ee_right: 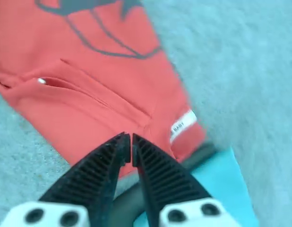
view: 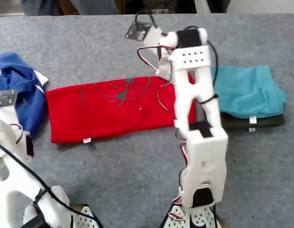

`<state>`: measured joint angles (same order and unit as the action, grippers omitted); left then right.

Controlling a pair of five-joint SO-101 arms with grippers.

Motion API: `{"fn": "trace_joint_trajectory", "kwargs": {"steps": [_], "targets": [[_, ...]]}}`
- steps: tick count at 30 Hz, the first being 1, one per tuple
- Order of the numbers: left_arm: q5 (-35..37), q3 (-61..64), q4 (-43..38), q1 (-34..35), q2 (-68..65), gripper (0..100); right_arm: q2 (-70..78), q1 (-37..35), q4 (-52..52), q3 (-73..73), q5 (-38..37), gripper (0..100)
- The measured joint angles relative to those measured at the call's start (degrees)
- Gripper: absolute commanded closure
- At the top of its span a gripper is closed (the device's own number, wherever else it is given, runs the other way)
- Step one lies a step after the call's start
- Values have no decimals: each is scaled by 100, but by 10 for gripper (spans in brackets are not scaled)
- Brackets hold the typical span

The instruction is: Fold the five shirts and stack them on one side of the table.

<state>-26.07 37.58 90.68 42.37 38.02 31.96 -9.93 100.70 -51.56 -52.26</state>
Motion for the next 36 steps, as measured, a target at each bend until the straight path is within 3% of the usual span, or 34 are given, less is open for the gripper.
{"fn": "trace_joint_trajectory", "kwargs": {"steps": [5, 10, 18, 22, 28, 36], "targets": [[334, -519, 0, -141, 0, 892, -958, -9, 0, 809, 571, 984], [949, -747, -185, -826, -88, 859, -1143, -18, -422, 1758, 633, 984], [1785, -1345, -1081, -1749, -1873, 845, -1143, -9, -1512, 2664, 642, 984], [2154, -2110, -1187, -1837, -3103, 783, -1143, -9, -1758, 2734, 642, 983], [2242, -3209, -1160, -1846, -4554, 784, -1143, 53, -1758, 2725, 642, 983], [2242, -3798, -1178, -1846, -5705, 784, -1143, 387, -1820, 2725, 264, 983]]}}
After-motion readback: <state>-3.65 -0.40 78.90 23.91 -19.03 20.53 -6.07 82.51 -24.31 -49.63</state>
